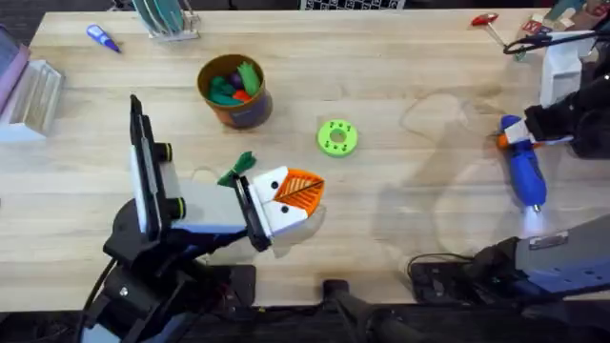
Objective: Pick up the gripper from the table and insert it into the empty holder that is missing its gripper. Then pick up a screw, insert it into the mounting hole, and use the screwdriver to tighten it. Finally, clean up the table by picking up the vegetable and placing it into the bucket.
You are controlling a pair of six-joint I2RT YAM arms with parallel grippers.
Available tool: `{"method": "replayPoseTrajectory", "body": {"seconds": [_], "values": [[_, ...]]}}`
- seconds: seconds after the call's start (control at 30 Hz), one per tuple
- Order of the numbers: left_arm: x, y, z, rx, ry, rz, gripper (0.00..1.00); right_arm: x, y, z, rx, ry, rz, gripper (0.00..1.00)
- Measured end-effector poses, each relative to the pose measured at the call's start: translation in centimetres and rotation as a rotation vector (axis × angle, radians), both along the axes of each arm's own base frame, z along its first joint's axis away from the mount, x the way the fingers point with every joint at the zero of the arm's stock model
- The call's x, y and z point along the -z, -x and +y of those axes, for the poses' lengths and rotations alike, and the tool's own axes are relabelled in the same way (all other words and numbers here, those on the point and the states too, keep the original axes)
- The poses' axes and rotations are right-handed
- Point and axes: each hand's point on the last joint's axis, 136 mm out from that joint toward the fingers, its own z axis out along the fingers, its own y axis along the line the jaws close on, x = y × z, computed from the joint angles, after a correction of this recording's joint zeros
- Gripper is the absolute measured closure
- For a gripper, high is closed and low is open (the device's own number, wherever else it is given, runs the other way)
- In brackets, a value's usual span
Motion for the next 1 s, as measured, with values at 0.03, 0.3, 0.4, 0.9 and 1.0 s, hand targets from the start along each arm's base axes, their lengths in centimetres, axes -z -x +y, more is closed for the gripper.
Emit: {"method": "replayPoseTrajectory", "body": {"seconds": [0.03, 0.3, 0.4, 0.9, 1.0], "values": [[0.0, 0.0, 0.0, 0.000, 0.000, 0.000, 0.994, 0.0, 0.0, 0.0, 0.000, 0.000, 0.000, 0.978], [0.0, 0.0, 0.0, 0.000, 0.000, 0.000, 0.994, -1.4, -0.1, 0.0, 0.024, 0.020, -0.036, 0.979], [0.0, 0.0, 0.0, 0.000, 0.000, 0.000, 0.994, -3.4, -0.6, -0.3, 0.048, 0.056, -0.098, 0.979], [0.0, 0.0, 0.0, 0.000, 0.000, 0.000, 0.994, -14.0, -3.1, 1.3, 0.153, 0.189, -0.449, 0.979], [0.0, 0.0, 0.0, 0.000, 0.000, 0.000, 0.994, -16.4, -3.7, 2.8, 0.157, 0.195, -0.534, 0.979]]}}
